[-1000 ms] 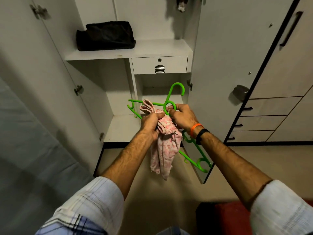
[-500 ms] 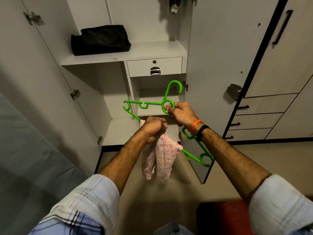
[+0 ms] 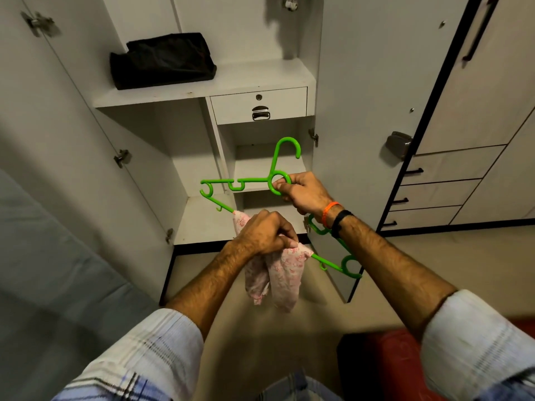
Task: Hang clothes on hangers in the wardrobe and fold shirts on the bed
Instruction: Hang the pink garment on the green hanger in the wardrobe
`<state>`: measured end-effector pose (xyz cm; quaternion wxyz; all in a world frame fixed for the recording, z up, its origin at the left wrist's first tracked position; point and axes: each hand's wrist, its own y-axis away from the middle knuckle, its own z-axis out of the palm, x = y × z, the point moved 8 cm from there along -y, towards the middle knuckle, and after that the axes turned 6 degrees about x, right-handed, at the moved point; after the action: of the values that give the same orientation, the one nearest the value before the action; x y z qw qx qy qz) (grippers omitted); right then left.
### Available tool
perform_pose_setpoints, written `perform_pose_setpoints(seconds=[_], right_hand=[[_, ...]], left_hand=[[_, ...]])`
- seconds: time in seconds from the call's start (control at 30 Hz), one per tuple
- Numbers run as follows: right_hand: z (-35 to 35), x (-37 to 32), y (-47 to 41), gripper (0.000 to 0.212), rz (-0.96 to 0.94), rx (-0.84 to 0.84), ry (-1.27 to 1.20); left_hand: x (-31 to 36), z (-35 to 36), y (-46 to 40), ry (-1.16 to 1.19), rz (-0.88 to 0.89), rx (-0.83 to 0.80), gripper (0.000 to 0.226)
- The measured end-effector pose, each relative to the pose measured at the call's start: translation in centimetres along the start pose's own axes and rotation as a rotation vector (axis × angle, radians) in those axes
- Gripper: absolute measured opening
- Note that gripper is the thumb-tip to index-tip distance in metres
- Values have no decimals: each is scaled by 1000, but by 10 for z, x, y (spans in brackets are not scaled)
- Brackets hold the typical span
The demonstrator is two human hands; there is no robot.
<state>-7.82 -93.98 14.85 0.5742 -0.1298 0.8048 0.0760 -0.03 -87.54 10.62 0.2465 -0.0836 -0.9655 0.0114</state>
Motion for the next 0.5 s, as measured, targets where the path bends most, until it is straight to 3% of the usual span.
perform_pose_setpoints(seconds=[0.1,0.2,0.23,0.37,0.5], right_hand=[[3,3,2,21,13,-22,-23],[7,1,6,23,-11,-60,3],[8,1,7,24,-6,-67,-15],[12,4,9,22,21,-96,-74],[10,9,12,22,4,-88,-38]], left_hand=[[0,-3,1,61,-34,125,15],[-7,-10,5,226,-203,361,19],[-8,-4,2,216,-220,356,21],[3,35,-2,-112,-181,-44,34],[-5,34,2,-34,-139,-49,40]])
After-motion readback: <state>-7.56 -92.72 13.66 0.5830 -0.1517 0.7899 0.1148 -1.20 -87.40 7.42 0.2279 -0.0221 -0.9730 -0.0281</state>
